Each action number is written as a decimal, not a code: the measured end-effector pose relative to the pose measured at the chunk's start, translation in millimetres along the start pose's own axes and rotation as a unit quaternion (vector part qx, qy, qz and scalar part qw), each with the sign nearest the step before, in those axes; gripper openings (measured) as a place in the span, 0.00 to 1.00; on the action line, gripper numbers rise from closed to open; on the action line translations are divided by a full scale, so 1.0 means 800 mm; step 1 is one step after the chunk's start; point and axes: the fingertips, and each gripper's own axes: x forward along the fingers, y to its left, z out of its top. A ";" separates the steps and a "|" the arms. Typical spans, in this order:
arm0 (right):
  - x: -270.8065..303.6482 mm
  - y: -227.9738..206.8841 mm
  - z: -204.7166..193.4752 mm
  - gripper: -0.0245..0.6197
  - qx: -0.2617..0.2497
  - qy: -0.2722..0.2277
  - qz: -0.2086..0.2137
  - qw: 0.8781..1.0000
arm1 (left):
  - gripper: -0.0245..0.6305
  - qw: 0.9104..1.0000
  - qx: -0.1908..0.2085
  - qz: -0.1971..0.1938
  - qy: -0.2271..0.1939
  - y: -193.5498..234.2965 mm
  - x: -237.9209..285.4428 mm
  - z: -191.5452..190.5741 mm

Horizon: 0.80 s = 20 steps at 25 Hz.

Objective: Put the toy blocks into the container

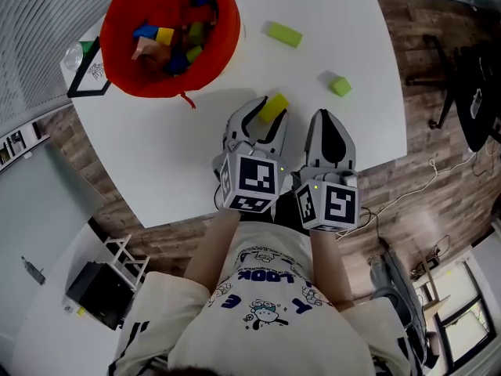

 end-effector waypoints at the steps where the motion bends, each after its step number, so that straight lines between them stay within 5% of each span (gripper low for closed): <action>1: 0.000 0.000 -0.001 0.09 0.000 0.000 -0.001 1.000 | 0.31 1.000 0.001 -0.001 0.001 0.000 0.001 0.000; 20: 0.000 0.001 -0.015 0.09 0.005 0.011 -0.002 1.000 | 0.31 1.000 0.011 0.000 0.013 -0.001 0.013 -0.010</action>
